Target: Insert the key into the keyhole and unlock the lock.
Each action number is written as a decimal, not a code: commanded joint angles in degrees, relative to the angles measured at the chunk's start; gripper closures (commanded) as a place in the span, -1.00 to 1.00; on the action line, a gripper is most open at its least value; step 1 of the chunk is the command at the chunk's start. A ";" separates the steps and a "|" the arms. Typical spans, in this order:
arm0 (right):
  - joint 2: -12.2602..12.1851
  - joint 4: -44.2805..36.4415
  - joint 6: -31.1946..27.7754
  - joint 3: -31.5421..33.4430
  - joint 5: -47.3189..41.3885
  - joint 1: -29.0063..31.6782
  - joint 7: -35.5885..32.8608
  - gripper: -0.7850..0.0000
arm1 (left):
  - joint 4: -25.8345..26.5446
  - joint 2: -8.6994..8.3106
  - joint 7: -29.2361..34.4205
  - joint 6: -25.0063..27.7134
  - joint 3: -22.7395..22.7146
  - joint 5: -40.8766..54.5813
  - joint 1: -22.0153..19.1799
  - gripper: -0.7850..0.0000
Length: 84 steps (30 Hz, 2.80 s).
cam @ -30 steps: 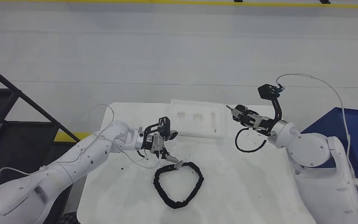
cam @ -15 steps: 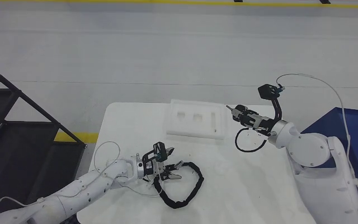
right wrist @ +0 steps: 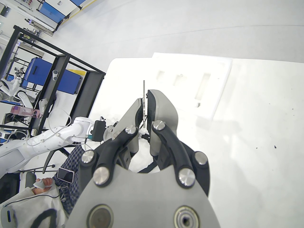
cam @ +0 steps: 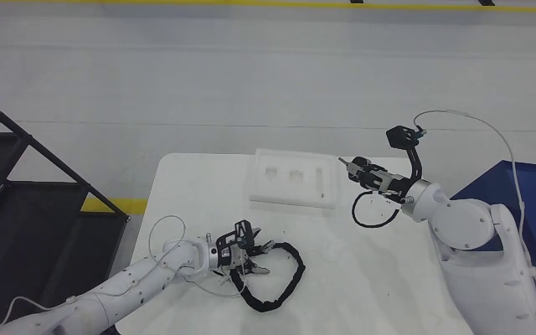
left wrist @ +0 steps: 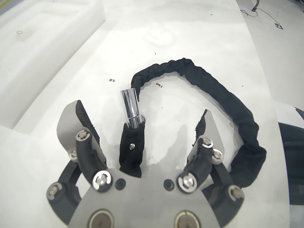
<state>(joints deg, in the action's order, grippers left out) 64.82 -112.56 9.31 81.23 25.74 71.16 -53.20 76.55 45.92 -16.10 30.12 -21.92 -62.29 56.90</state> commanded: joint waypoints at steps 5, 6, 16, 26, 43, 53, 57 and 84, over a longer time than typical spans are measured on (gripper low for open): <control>0.00 0.00 0.00 0.00 0.00 0.00 0.00 1.00 | -1.79 1.33 -0.76 -0.94 -0.75 -1.51 0.42 -0.47; 0.00 0.00 0.00 0.00 0.00 0.00 0.00 1.00 | -1.98 1.49 -0.89 -1.19 -0.91 -1.82 0.55 -0.40; 0.00 0.00 0.00 0.00 0.00 0.00 0.00 1.00 | -2.43 2.75 0.79 -3.20 -2.31 -5.27 1.69 0.15; 0.00 0.00 0.00 0.00 0.00 0.00 0.00 1.00 | -2.51 3.44 1.52 -2.06 -4.88 -5.24 2.32 1.00; -0.02 0.35 -0.51 -0.57 0.19 0.48 -0.05 1.00 | 4.08 1.38 -2.87 12.47 -15.11 -5.58 0.23 1.00; -0.44 1.00 2.24 -4.63 0.60 -3.42 -11.54 1.00 | 9.15 -0.44 -5.00 23.42 -21.85 -10.41 -1.74 1.00; -0.73 -1.58 -0.71 -5.47 -3.19 -4.50 -17.81 1.00 | 10.72 -0.67 -7.02 27.88 -23.20 -12.02 -3.34 1.00; -1.47 -2.51 -4.31 -5.51 -16.49 -5.77 -24.52 1.00 | 12.08 -3.16 -14.04 27.88 -21.92 -16.64 -9.41 1.00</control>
<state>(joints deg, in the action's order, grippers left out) 63.35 -115.07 5.00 75.73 9.25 65.39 -77.72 88.63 42.76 -30.13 58.00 -43.84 -78.94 47.50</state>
